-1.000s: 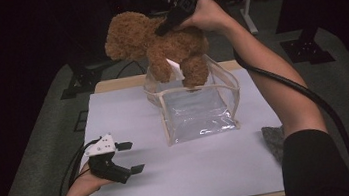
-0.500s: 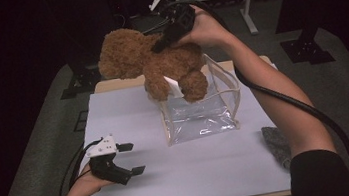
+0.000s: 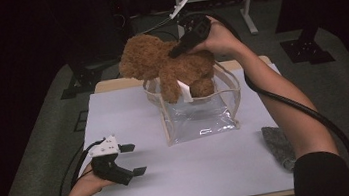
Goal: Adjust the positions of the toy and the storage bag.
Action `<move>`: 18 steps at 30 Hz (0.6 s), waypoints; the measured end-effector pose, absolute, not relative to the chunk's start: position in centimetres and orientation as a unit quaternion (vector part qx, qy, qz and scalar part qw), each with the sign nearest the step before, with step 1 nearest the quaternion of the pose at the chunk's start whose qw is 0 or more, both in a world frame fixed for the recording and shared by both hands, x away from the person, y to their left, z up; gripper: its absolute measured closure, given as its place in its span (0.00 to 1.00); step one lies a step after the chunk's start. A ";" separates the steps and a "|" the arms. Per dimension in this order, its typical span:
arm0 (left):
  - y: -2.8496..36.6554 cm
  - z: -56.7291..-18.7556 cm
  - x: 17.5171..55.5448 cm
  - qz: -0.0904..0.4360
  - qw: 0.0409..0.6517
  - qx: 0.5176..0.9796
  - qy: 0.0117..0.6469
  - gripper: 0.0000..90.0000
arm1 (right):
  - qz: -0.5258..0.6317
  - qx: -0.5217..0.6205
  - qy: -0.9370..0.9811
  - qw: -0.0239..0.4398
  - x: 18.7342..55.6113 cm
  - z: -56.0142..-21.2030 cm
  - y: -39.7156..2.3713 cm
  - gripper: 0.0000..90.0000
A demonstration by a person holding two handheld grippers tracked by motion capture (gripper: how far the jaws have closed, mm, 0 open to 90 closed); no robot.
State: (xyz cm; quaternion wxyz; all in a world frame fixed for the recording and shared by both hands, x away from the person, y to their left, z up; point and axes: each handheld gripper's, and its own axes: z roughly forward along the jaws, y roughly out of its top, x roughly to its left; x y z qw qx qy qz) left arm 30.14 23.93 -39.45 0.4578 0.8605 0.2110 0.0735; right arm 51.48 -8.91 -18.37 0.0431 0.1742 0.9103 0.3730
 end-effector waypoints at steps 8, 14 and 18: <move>23.8 -39.5 30.1 0.072 0.459 0.860 0.209 0.10 | 0.366 0.192 0.910 0.042 51.9 -19.9 -10.5 0.83; 23.7 -39.7 30.1 0.070 0.457 0.862 0.210 0.10 | 0.383 0.208 0.899 0.040 52.1 -20.0 -11.8 0.83; 23.7 -39.7 30.2 0.069 0.454 0.864 0.208 0.10 | 0.382 0.218 0.897 0.047 52.1 -19.5 -12.2 0.83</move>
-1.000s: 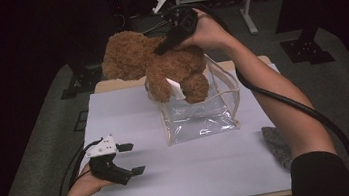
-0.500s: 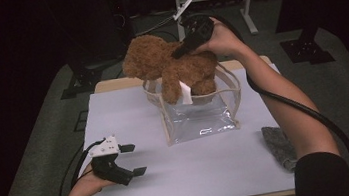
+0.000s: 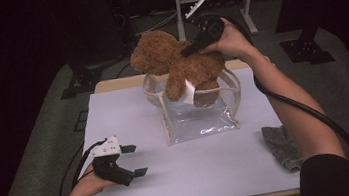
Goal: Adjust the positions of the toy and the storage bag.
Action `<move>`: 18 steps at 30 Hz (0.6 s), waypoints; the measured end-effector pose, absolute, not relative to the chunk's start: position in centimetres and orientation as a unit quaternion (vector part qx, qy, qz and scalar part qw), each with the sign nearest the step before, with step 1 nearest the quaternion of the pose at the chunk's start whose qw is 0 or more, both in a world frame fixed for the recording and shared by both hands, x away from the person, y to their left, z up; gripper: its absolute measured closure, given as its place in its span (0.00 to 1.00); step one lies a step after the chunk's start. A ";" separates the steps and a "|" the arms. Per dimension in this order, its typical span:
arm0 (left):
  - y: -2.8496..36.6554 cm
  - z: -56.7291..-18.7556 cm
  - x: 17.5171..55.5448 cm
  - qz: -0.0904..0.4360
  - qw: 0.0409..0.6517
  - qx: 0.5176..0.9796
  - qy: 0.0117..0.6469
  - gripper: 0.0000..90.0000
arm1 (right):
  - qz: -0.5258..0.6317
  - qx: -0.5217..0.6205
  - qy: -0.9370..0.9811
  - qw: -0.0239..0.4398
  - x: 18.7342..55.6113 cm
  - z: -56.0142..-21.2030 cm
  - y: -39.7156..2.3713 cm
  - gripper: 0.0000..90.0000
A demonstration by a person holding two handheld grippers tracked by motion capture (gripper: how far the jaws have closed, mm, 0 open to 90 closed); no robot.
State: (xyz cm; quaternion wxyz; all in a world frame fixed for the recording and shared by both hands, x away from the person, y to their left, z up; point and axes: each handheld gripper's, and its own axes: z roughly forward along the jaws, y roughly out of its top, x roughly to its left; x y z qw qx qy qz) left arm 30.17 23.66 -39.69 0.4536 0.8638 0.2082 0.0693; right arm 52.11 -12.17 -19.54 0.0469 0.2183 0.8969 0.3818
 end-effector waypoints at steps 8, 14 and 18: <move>23.8 -39.8 30.2 0.068 0.453 0.864 0.209 0.10 | 0.387 0.236 0.890 0.051 52.8 -19.1 -12.6 0.83; 23.9 -39.8 30.1 0.068 0.454 0.863 0.212 0.10 | 0.391 0.249 0.885 0.055 53.3 -18.9 -12.5 0.83; 23.9 -39.8 30.1 0.069 0.455 0.862 0.211 0.10 | 0.392 0.257 0.881 0.059 53.7 -18.9 -12.4 0.83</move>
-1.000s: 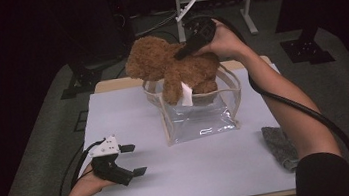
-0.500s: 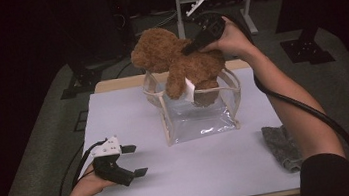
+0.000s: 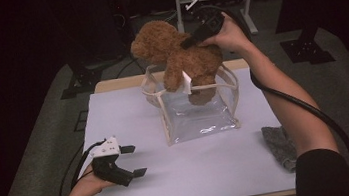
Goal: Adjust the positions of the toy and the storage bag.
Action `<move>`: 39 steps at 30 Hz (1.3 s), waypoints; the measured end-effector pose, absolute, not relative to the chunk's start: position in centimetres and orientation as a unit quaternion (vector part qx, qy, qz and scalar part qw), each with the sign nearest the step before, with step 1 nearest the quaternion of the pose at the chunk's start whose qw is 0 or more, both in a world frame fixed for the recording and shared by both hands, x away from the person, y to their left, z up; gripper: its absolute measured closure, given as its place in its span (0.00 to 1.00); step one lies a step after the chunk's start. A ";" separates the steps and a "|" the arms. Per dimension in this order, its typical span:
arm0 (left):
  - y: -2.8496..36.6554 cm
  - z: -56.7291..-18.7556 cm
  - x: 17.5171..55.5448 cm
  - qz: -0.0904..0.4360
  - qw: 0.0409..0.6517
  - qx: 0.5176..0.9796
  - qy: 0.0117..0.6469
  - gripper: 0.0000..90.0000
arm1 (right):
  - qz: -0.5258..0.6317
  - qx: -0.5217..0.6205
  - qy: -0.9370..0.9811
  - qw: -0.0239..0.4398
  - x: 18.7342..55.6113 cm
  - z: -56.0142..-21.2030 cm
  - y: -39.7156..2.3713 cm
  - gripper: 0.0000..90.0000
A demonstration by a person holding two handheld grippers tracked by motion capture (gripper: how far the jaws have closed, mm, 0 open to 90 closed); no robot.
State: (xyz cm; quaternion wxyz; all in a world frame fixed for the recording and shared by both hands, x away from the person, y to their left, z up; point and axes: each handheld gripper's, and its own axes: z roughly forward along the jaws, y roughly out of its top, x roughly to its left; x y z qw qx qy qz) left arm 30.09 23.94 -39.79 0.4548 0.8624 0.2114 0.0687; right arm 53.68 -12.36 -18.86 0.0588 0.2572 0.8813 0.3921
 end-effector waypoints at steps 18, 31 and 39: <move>23.8 -39.9 30.1 0.065 0.453 0.864 0.211 0.10 | 0.379 0.256 0.886 0.081 53.2 -19.5 -11.6 0.83; 23.8 -40.0 30.0 0.064 0.452 0.865 0.209 0.10 | 0.334 0.240 0.910 0.063 51.9 -23.0 -11.3 0.83; 23.7 -40.0 30.0 0.062 0.449 0.867 0.207 0.10 | 0.308 0.238 0.919 0.053 50.8 -24.9 -12.2 0.83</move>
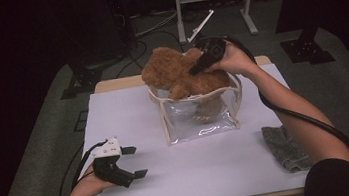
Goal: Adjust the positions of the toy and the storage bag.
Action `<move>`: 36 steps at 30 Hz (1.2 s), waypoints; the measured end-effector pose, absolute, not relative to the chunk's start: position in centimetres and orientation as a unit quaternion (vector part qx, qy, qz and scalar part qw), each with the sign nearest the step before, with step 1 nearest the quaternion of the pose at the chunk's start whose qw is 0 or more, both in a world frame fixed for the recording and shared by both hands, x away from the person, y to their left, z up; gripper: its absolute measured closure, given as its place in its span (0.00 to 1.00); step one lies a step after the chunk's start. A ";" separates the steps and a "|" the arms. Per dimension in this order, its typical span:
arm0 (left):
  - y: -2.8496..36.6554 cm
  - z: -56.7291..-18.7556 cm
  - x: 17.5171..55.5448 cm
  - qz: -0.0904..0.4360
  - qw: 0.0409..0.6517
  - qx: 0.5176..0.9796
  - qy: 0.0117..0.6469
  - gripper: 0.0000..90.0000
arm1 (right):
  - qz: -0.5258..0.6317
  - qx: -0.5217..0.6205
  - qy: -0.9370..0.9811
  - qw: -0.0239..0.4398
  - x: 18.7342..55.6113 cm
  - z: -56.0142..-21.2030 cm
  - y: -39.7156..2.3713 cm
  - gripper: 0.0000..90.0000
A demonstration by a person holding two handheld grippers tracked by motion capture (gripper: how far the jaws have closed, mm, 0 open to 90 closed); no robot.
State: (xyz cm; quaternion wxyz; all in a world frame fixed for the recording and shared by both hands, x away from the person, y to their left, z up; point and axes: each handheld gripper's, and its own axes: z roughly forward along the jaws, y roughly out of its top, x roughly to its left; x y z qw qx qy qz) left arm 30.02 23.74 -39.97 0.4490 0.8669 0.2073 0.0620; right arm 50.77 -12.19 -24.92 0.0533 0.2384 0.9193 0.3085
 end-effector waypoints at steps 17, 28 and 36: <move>23.7 -40.0 29.9 0.061 0.449 0.866 0.209 0.10 | 0.240 0.226 0.944 0.031 50.1 -28.6 -11.5 0.83; 23.7 -39.9 29.8 0.064 0.449 0.866 0.209 0.10 | 0.227 0.224 0.948 0.020 50.2 -30.1 -11.2 0.84; 23.8 -39.9 29.7 0.065 0.449 0.867 0.208 0.10 | 0.219 0.223 0.950 0.011 50.3 -30.9 -10.9 0.85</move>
